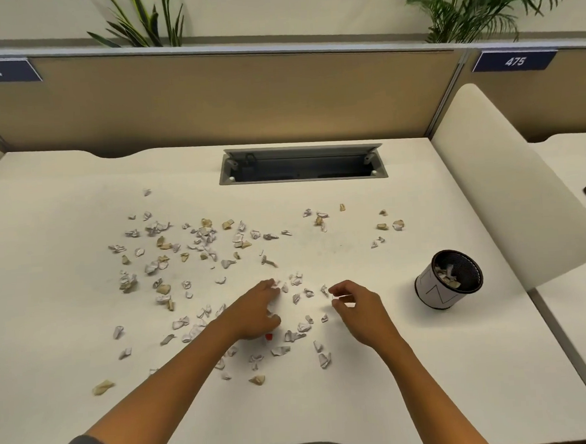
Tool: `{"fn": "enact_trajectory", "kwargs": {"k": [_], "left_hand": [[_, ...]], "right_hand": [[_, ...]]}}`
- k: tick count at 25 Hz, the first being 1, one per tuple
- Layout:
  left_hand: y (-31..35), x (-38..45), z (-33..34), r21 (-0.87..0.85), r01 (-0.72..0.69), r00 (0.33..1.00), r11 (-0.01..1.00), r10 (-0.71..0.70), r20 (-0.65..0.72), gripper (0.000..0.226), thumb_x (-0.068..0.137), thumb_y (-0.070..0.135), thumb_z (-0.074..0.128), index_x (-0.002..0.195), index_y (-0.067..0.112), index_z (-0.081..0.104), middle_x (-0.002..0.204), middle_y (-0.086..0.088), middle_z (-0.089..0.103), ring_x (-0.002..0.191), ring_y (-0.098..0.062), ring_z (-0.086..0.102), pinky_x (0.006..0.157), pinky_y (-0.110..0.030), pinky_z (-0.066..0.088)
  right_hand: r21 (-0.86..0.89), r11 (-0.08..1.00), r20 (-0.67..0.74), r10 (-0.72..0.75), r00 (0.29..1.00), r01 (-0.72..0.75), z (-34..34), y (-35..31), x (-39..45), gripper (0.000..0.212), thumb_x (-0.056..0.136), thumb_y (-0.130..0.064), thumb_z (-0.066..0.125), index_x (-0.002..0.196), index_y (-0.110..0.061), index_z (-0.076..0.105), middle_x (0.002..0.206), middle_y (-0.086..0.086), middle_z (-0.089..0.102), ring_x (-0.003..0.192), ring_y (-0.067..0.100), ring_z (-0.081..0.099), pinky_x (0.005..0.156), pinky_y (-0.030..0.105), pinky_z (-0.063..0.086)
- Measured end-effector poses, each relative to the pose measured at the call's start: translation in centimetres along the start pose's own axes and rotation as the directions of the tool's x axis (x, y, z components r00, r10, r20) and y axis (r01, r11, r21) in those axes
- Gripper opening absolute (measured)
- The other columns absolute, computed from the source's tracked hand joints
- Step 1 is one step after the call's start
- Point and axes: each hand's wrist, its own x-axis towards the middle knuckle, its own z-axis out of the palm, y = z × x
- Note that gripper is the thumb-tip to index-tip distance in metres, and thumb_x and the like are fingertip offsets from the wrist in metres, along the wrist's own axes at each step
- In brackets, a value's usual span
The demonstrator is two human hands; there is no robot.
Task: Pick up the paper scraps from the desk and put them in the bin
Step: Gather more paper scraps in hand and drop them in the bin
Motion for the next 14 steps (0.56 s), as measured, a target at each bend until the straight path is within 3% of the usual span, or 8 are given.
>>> {"fn": "enact_trajectory", "kwargs": {"k": [2,4,7,9,11,14], "left_hand": [[0.0,-1.1,0.5,0.003,-0.006,1.0,1.0,0.006,-0.019,0.074,0.089,0.049,0.057,0.15,0.016,0.031,0.162,0.003,0.015,0.147,-0.013,0.023,0.117,-0.028,0.025],[0.0,-2.2,1.1,-0.001,-0.009,1.0,1.0,0.009,-0.015,0.09,0.082,0.065,0.058,0.152,0.019,0.027,0.163,0.007,0.012,0.148,-0.011,0.018,0.119,-0.029,0.022],[0.0,-3.3,1.8,0.024,-0.023,1.0,0.999,0.023,0.008,0.1,0.075,0.066,0.066,0.153,0.02,0.023,0.162,0.011,0.008,0.149,-0.008,0.012,0.117,-0.027,0.022],[-0.1,-3.7,2.0,0.06,-0.055,0.998,0.997,0.057,-0.021,0.09,0.08,0.054,0.068,0.152,0.018,0.027,0.162,0.007,0.014,0.147,-0.01,0.018,0.115,-0.026,0.026],[-0.2,-3.8,2.1,0.065,-0.095,0.992,0.993,0.1,-0.075,0.066,0.088,0.037,0.065,0.144,0.014,0.04,0.157,0.001,0.028,0.142,-0.015,0.031,0.109,-0.026,0.033],[-0.5,-3.9,2.2,0.072,-0.162,0.977,0.984,0.17,-0.125,0.022,0.093,0.017,0.056,0.113,0.008,0.062,0.134,-0.002,0.052,0.121,-0.021,0.052,0.09,-0.03,0.044]], "right_hand": [[-0.073,0.997,0.024,-0.015,1.0,0.017,1.0,0.4,0.0,0.026,0.095,-0.018,0.059,0.12,-0.022,0.061,0.123,-0.008,0.06,0.115,0.01,0.057,0.095,0.021,0.045],[-0.148,0.988,0.057,-0.036,0.998,0.044,1.9,0.8,0.0,0.037,0.094,-0.018,0.061,0.13,-0.021,0.053,0.134,-0.005,0.052,0.123,0.014,0.052,0.098,0.019,0.037],[-0.175,0.983,0.083,-0.033,0.996,0.048,2.9,1.1,0.0,0.054,0.092,-0.018,0.064,0.142,-0.016,0.042,0.147,0.0,0.039,0.134,0.019,0.043,0.107,0.021,0.03],[-0.199,0.978,0.091,-0.043,0.995,0.06,3.6,1.2,0.0,0.059,0.093,-0.021,0.063,0.146,-0.014,0.038,0.153,0.001,0.034,0.141,0.019,0.034,0.113,0.022,0.023],[-0.22,0.971,0.104,-0.069,0.992,0.091,4.3,1.2,-0.2,0.061,0.094,-0.026,0.063,0.147,-0.015,0.036,0.154,0.0,0.033,0.144,0.018,0.029,0.113,0.02,0.02],[-0.231,0.962,0.126,-0.118,0.985,0.145,5.3,0.9,-0.8,0.064,0.092,-0.031,0.065,0.146,-0.016,0.036,0.153,0.0,0.034,0.142,0.018,0.03,0.112,0.019,0.022]]}}
